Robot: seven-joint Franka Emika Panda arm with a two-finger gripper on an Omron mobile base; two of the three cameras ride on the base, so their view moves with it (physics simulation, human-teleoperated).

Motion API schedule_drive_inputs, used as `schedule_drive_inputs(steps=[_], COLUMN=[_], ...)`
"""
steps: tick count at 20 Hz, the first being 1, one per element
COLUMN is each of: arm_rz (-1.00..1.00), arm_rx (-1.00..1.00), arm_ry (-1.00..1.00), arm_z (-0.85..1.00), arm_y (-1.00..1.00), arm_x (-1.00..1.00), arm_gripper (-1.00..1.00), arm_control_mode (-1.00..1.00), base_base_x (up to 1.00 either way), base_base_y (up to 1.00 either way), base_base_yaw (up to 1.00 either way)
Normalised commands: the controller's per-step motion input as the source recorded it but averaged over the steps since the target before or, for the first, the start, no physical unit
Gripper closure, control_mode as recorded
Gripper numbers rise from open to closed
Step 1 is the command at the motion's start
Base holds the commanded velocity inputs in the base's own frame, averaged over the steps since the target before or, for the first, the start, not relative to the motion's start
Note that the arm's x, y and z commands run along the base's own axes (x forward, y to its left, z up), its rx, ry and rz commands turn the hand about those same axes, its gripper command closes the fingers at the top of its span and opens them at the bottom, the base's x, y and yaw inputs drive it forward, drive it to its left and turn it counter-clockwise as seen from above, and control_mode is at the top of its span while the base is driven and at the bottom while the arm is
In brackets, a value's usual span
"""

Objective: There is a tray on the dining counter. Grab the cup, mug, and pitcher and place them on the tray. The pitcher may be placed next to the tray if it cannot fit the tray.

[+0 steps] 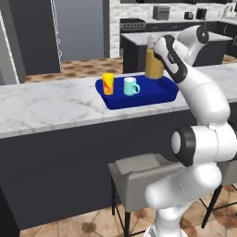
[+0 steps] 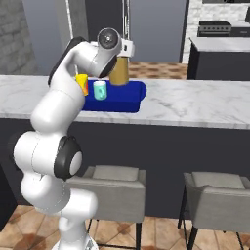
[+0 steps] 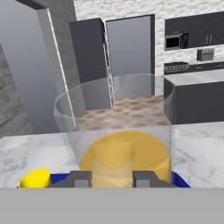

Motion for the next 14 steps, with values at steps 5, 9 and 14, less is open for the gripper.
schedule_drive_inputs(steps=[5,9,14], arm_rz=[0.0,0.0,0.0], arm_rx=[0.0,0.02,0.0], arm_ry=[-0.01,-0.02,-0.01], arm_z=[-0.34,-0.2,-0.27], arm_y=[0.0,-0.05,-0.02], arm_x=[0.1,0.21,0.23], arm_gripper=[1.0,1.0,1.0], arm_control_mode=[-1.0,-1.0,-1.0], base_base_x=[0.0,0.0,0.0], base_base_y=[0.0,0.0,0.0], base_base_yaw=[0.0,0.0,0.0])
